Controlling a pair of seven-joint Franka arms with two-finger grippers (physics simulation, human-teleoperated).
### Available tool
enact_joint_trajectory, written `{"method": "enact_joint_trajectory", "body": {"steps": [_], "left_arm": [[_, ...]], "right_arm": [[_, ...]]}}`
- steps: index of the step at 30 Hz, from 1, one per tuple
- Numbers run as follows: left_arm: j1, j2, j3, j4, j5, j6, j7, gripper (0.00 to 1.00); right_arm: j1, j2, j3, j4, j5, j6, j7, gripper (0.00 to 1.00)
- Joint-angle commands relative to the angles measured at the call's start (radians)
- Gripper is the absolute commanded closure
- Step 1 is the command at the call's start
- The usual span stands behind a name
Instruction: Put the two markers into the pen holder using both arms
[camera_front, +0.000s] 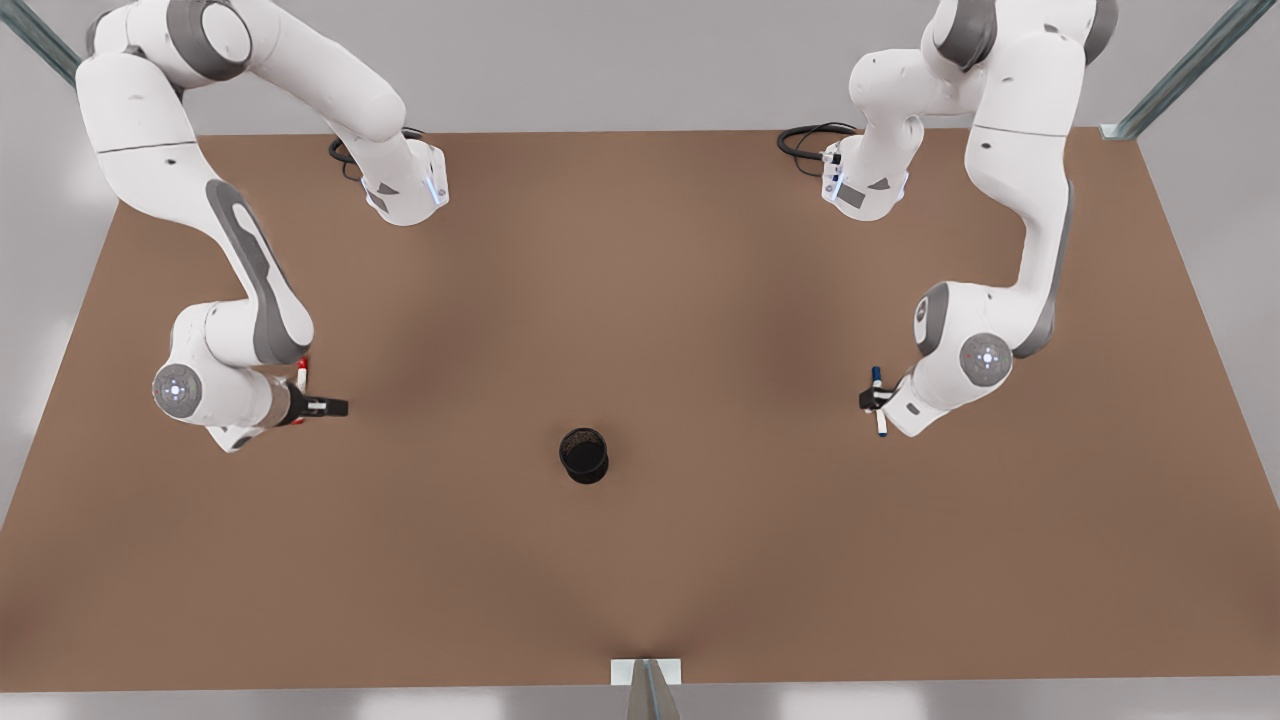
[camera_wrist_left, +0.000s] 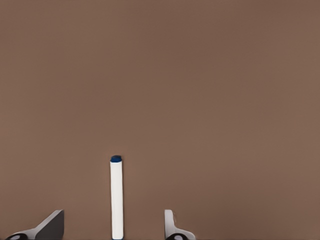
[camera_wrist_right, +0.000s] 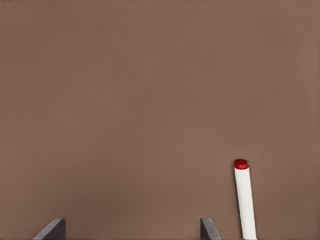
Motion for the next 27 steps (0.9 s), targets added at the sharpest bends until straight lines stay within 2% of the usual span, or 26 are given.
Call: {"method": "enact_joint_trajectory", "body": {"steps": [1,5,8,11,13,18,27], "left_arm": [[0.002,0.019,0.000,-0.006,0.041,0.126,-0.083,0.02],[0.007,0.078,0.000,-0.009,0.086,0.186,-0.065,0.03],[0.028,0.108,0.000,-0.006,0.084,0.217,-0.068,0.08],[0.045,0.124,0.000,-0.006,0.084,0.221,-0.054,0.28],[0.039,0.131,-0.002,0.000,0.080,0.223,-0.057,0.33],[0.033,0.156,-0.005,0.007,0.072,0.230,-0.066,0.36],[0.039,0.161,-0.002,-0.003,0.063,0.226,-0.059,0.39]], "right_arm": [[-0.013,0.008,0.000,0.000,-0.043,0.071,-0.032,0.00],[-0.025,0.019,0.000,0.000,-0.049,0.066,-0.033,0.00],[-0.040,0.046,0.000,0.002,-0.069,0.068,-0.033,0.00],[-0.065,0.095,-0.001,0.010,-0.123,0.083,-0.033,0.00],[-0.091,0.137,-0.001,0.008,-0.204,0.111,-0.033,0.00],[-0.112,0.128,-0.001,0.000,-0.328,0.063,-0.017,0.00],[-0.114,0.195,-0.023,0.006,-0.354,0.097,-0.007,0.04]]}}
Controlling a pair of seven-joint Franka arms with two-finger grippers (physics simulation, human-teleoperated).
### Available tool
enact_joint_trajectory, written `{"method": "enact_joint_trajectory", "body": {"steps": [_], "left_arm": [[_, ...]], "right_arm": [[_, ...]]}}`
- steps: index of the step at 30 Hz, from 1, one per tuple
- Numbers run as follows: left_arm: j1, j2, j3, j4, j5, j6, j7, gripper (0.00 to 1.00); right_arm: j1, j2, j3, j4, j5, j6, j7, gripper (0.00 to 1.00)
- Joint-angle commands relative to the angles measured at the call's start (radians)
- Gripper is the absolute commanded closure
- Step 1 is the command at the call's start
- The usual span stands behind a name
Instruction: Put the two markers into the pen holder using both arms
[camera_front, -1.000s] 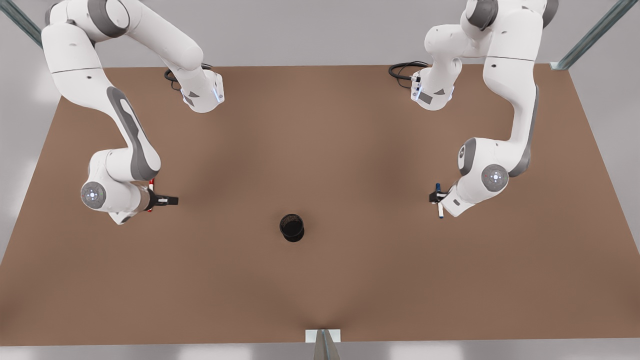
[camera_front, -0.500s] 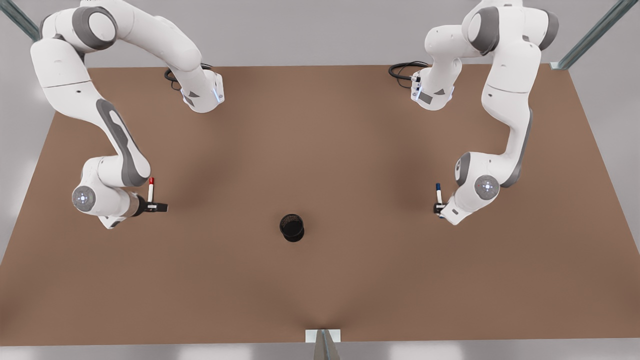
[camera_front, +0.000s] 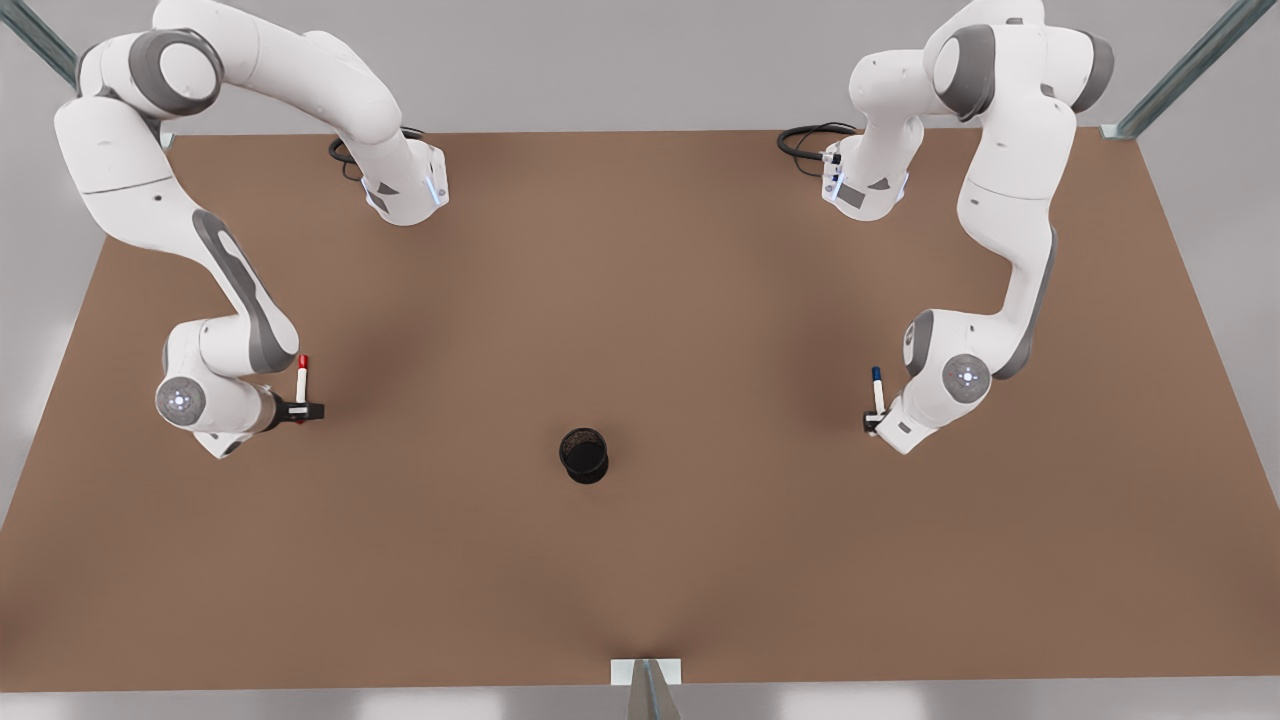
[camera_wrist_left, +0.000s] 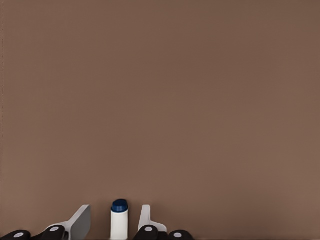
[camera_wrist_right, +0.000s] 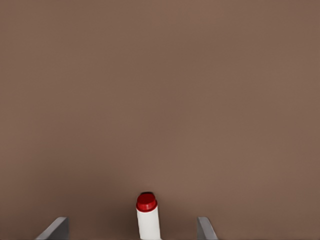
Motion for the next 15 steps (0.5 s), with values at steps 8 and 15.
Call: {"method": "enact_joint_trajectory", "body": {"steps": [8,15], "left_arm": [[-0.005,0.000,0.001,-0.005,0.000,0.000,-0.014,0.51],[-0.005,0.009,-0.001,-0.002,0.004,0.001,-0.015,0.53]], "right_arm": [[0.000,0.001,-0.003,-0.004,-0.028,0.014,0.014,0.38],[-0.013,-0.011,0.003,-0.039,-0.028,0.023,0.023,0.52]]}}
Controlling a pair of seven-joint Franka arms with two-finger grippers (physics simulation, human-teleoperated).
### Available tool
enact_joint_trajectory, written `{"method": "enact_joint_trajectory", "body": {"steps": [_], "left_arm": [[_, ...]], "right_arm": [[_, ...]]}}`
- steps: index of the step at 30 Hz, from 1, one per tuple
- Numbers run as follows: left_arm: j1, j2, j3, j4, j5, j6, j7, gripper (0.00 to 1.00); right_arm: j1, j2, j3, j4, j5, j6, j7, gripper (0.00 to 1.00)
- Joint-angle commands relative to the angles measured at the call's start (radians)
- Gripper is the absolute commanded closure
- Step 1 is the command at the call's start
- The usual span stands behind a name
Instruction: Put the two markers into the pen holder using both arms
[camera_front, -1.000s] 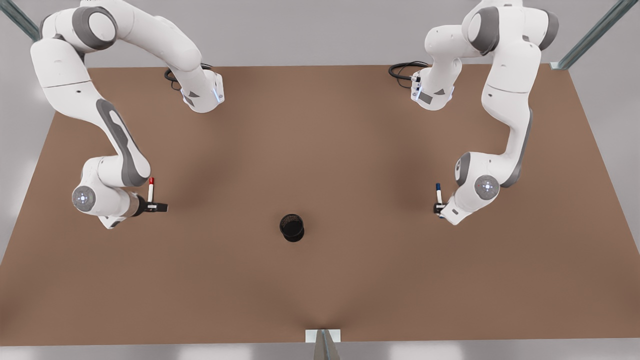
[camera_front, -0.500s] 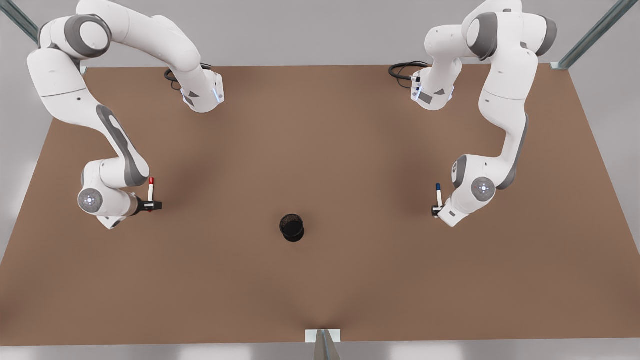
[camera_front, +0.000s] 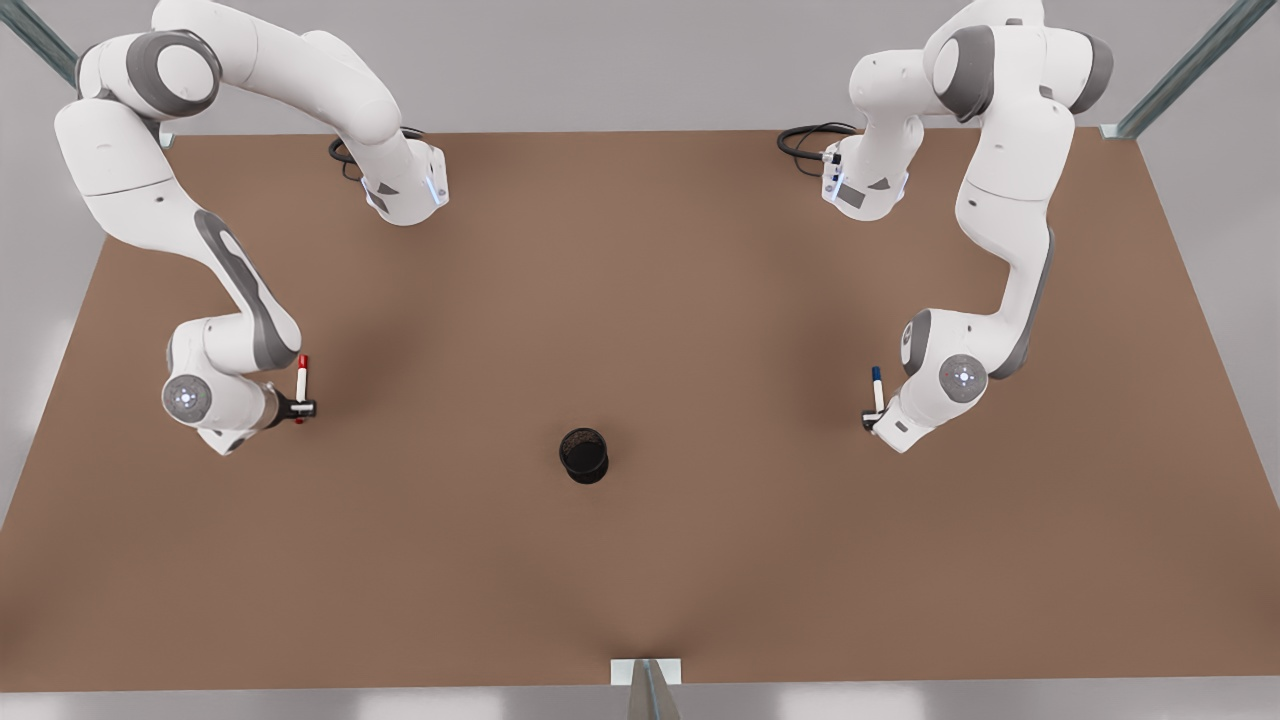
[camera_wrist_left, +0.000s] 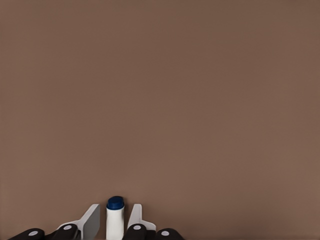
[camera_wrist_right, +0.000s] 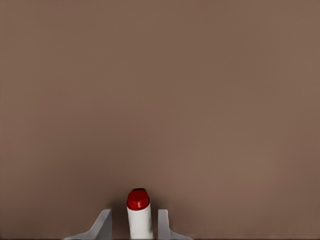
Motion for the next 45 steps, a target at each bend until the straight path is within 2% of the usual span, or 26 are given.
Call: {"method": "enact_joint_trajectory", "body": {"steps": [1,5,9,10,13,17,22,25,29,32,38,40,41,45], "left_arm": [[0.000,0.001,0.000,0.002,0.002,0.000,-0.009,0.53],[0.000,0.003,0.000,0.003,0.002,0.000,-0.008,0.54],[0.000,0.010,0.000,0.006,0.002,0.002,-0.008,0.55],[0.000,0.010,0.000,0.006,0.002,0.002,-0.008,0.57],[0.000,0.010,0.000,0.008,0.002,0.002,-0.008,0.59],[0.000,0.010,0.000,0.008,0.002,0.002,-0.009,0.66],[0.000,0.010,0.000,0.008,0.002,0.000,-0.017,0.78],[-0.003,0.010,-0.002,0.012,0.002,0.000,-0.037,0.79],[-0.009,0.009,-0.005,0.066,-0.001,-0.067,-0.042,0.79],[-0.018,0.003,-0.006,0.138,-0.007,-0.179,-0.048,0.79],[-0.026,-0.004,-0.028,0.288,-0.007,-0.398,-0.049,0.79],[-0.040,-0.005,-0.029,0.330,-0.007,-0.446,-0.045,0.79],[-0.041,-0.011,-0.031,0.333,-0.007,-0.446,-0.042,0.79],[-0.038,-0.011,-0.045,0.371,-0.007,-0.461,-0.039,0.79]], "right_arm": [[-0.001,-0.004,0.001,-0.007,0.000,0.008,0.016,0.53],[-0.001,-0.004,0.001,-0.007,0.000,0.008,0.016,0.75],[-0.001,-0.010,0.008,-0.006,0.000,-0.003,0.028,0.79],[-0.012,-0.024,0.039,-0.003,0.000,-0.031,0.055,0.79],[-0.180,-0.027,0.254,0.008,0.002,-0.065,0.059,0.79],[-0.254,-0.024,0.450,0.037,0.008,-0.103,0.062,0.79],[-0.202,-0.006,0.622,0.106,0.013,-0.117,0.104,0.79],[-0.129,-0.001,0.699,0.152,0.023,-0.109,0.160,0.78],[0.164,-0.003,0.682,0.301,0.017,-0.098,0.354,0.78],[0.296,-0.003,0.631,0.318,-0.030,0.084,0.416,0.78],[0.658,-0.001,0.320,0.450,-0.070,0.396,0.467,0.78],[0.744,0.025,0.251,0.507,-0.078,0.417,0.470,0.77],[0.766,0.033,0.209,0.507,-0.076,0.506,0.470,0.77],[0.789,0.040,0.156,0.496,-0.078,0.613,0.490,0.77]]}}
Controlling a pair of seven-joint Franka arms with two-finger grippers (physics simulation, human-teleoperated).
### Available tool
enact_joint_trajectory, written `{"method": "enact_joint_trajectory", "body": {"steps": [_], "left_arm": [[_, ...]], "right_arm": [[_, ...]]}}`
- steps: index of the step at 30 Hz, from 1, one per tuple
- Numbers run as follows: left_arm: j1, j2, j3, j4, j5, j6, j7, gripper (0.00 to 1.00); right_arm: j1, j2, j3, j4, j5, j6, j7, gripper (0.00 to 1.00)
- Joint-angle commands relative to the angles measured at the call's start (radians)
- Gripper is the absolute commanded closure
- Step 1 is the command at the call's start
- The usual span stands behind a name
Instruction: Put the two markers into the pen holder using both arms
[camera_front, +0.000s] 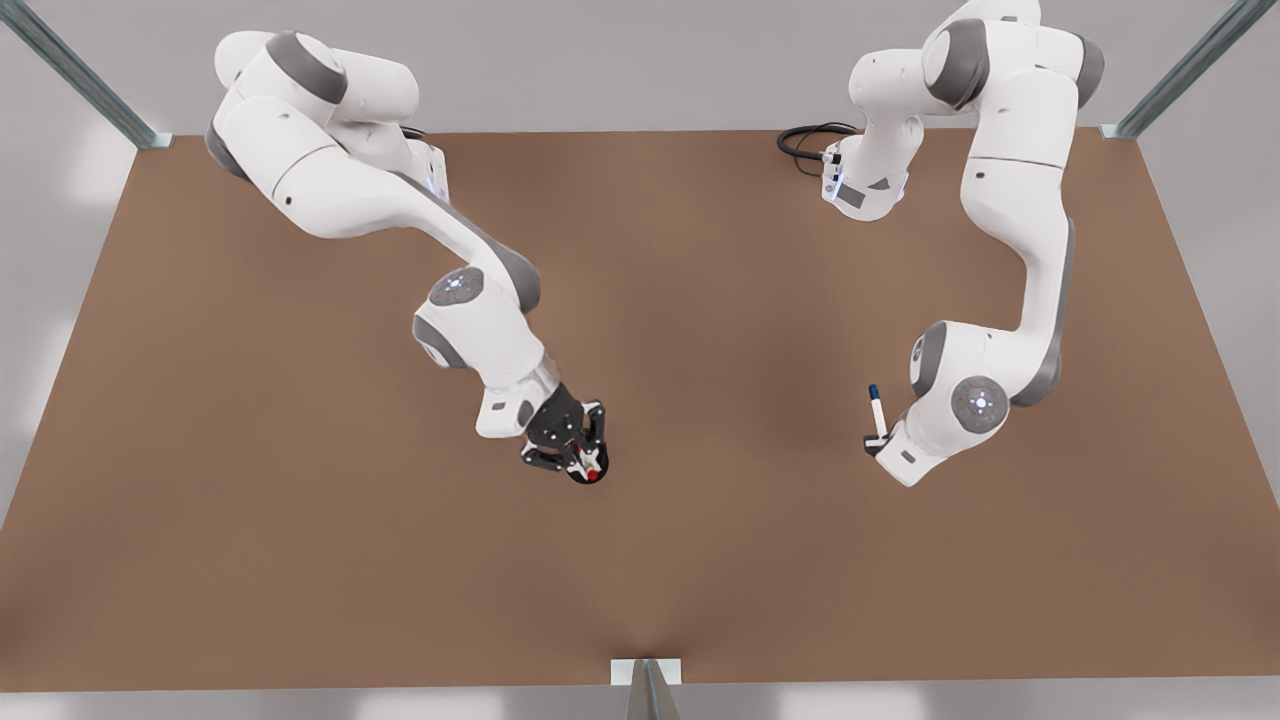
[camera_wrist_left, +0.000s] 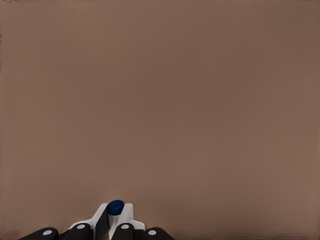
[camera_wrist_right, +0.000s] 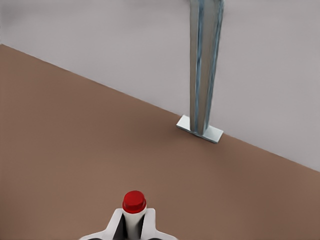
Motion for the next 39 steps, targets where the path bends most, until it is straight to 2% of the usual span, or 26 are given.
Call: {"method": "enact_joint_trajectory", "body": {"steps": [1,6,10,13,16,17,19,20,23,24,26,27,29,30,31,32,33,35,36,37,39], "left_arm": [[0.000,0.000,-0.001,0.007,-0.013,-0.073,0.031,0.79],[0.000,0.014,-0.005,0.007,-0.014,-0.071,0.032,0.79],[0.000,0.019,-0.005,0.008,-0.045,-0.071,0.033,0.79],[0.002,0.028,-0.005,0.008,-0.047,-0.070,0.042,0.79],[0.004,0.035,-0.005,0.010,-0.047,-0.070,0.044,0.79],[0.004,0.040,-0.005,0.010,-0.047,-0.070,0.044,0.79],[0.004,0.038,-0.007,0.023,-0.047,-0.071,0.062,0.79],[0.002,0.032,-0.013,0.037,-0.050,-0.076,0.090,0.79],[-0.001,0.023,-0.027,0.074,-0.139,-0.109,0.182,0.79],[0.004,0.017,-0.080,0.085,-0.154,-0.119,0.189,0.79],[-0.007,0.028,-0.163,0.209,-0.176,-0.180,0.223,0.79],[-0.007,0.038,-0.199,0.226,-0.180,-0.171,0.248,0.79],[-0.027,0.068,-0.238,0.310,-0.200,-0.169,0.366,0.79],[-0.024,0.068,-0.257,0.329,-0.301,-0.136,0.445,0.79],[-0.030,0.068,-0.260,0.338,-0.398,-0.104,0.547,0.79],[-0.030,0.075,-0.324,0.347,-0.439,-0.039,0.568,0.79],[-0.041,0.081,-0.370,0.349,-0.439,0.035,0.579,0.79],[-0.107,0.117,-0.374,0.395,-0.439,0.142,0.581,0.79],[-0.147,0.143,-0.374,0.410,-0.439,0.217,0.579,0.79],[-0.179,0.169,-0.372,0.424,-0.438,0.288,0.571,0.79],[-0.233,0.224,-0.372,0.485,-0.438,0.367,0.555,0.79]], "right_arm": [[0.006,0.000,-0.013,-0.015,-0.021,0.164,0.231,0.77],[-0.023,-0.013,-0.013,-0.116,-0.158,0.177,0.253,0.77],[-0.040,0.000,-0.013,-0.162,-0.420,0.180,0.455,0.76],[-0.038,0.015,-0.021,-0.177,-0.484,0.180,0.480,0.75],[-0.043,0.050,-0.032,-0.185,-0.659,0.181,0.573,0.74],[-0.045,0.066,-0.039,-0.185,-0.721,0.201,0.606,0.71],[-0.051,0.067,-0.044,-0.196,-0.739,0.203,0.627,0.27],[-0.051,0.067,-0.044,-0.196,-0.739,0.203,0.627,0.22],[-0.072,0.055,-0.030,-0.142,-0.735,0.154,0.609,0.18],[-0.117,0.044,0.017,-0.116,-0.712,0.070,0.526,0.18],[-0.236,0.044,0.221,-0.032,-0.413,-0.295,0.251,0.15],[-0.290,0.047,0.290,-0.029,-0.394,-0.386,0.231,0.12],[-0.348,0.047,0.404,-0.027,-0.331,-0.539,0.234,0.09],[-0.361,-0.030,0.393,-0.016,-0.182,-0.605,0.228,0.00],[-0.274,-0.228,0.178,0.034,0.145,-0.699,0.111,0.00],[-0.051,-0.382,-0.212,0.056,0.443,-0.768,-0.069,0.00],[0.049,-0.456,-0.432,0.050,0.554,-0.834,-0.164,0.00],[0.237,-0.548,-0.812,-0.015,0.637,-0.943,-0.295,0.00],[0.414,-0.576,-1.036,-0.054,0.692,-0.968,-0.341,0.00],[0.440,-0.602,-1.064,-0.131,0.694,-0.968,-0.353,0.00],[0.448,-0.626,-1.088,-0.179,0.694,-0.945,-0.384,0.00]]}}
